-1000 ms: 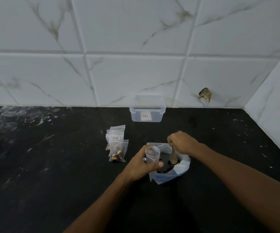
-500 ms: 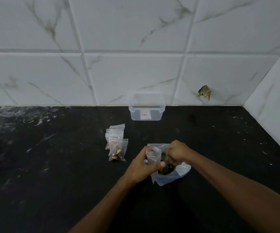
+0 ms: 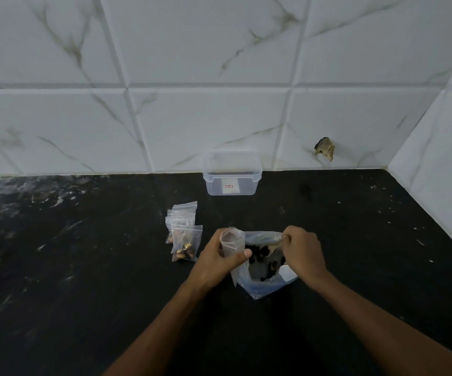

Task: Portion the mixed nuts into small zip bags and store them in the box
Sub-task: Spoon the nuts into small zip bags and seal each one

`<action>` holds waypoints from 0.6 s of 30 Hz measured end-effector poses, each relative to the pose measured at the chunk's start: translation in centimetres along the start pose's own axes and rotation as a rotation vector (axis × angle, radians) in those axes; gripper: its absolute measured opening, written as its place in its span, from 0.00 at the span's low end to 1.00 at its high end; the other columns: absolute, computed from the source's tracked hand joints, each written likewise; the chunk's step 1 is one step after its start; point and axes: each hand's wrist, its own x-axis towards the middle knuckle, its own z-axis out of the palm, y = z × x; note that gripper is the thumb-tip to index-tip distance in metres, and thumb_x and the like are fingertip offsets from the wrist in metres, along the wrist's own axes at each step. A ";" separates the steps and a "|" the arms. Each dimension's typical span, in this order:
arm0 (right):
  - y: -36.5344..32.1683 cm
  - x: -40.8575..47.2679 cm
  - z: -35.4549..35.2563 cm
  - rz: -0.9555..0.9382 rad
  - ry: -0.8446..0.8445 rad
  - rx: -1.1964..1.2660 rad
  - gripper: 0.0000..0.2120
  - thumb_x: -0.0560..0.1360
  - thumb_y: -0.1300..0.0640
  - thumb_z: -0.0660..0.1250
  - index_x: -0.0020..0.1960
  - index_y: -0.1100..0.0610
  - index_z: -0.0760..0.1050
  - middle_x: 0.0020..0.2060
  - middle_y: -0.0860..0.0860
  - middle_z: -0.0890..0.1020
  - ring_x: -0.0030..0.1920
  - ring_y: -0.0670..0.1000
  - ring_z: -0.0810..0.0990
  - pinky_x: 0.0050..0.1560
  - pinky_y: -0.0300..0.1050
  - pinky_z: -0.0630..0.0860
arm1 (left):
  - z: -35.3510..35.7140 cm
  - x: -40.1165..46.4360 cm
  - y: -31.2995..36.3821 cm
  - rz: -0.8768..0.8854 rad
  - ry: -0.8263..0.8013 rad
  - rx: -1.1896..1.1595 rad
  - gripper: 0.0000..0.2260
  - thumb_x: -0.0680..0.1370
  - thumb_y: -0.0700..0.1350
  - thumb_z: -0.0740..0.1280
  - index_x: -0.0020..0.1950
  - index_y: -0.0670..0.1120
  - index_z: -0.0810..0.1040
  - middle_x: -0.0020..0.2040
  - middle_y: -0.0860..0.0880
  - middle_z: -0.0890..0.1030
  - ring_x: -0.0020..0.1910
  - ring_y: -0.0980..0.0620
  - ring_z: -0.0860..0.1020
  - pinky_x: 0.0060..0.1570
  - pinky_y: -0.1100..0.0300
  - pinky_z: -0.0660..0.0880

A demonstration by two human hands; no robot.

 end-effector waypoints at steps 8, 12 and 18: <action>0.9 -0.8 2.1 0.107 -0.025 0.142 0.11 0.79 0.63 0.59 0.42 0.57 0.77 0.34 0.49 0.79 0.35 0.48 0.80 0.35 0.44 0.78 | 0.1 0.2 0.2 -0.079 -0.066 -0.128 0.20 0.75 0.47 0.73 0.64 0.59 0.70 0.61 0.53 0.78 0.59 0.56 0.79 0.49 0.61 0.79; -0.1 -1.2 3.4 0.201 -0.122 0.322 0.10 0.80 0.62 0.60 0.44 0.54 0.78 0.35 0.51 0.81 0.35 0.48 0.82 0.38 0.43 0.82 | 0.4 0.0 0.0 -0.078 -0.044 -0.166 0.20 0.74 0.47 0.73 0.63 0.58 0.71 0.62 0.51 0.78 0.60 0.54 0.79 0.56 0.53 0.80; -1.2 0.1 3.2 0.354 -0.219 0.509 0.09 0.80 0.62 0.60 0.50 0.56 0.79 0.40 0.55 0.82 0.37 0.49 0.81 0.37 0.40 0.80 | 0.3 -0.2 -0.3 -0.069 -0.041 -0.101 0.20 0.75 0.48 0.73 0.62 0.60 0.70 0.61 0.54 0.78 0.59 0.54 0.79 0.54 0.56 0.80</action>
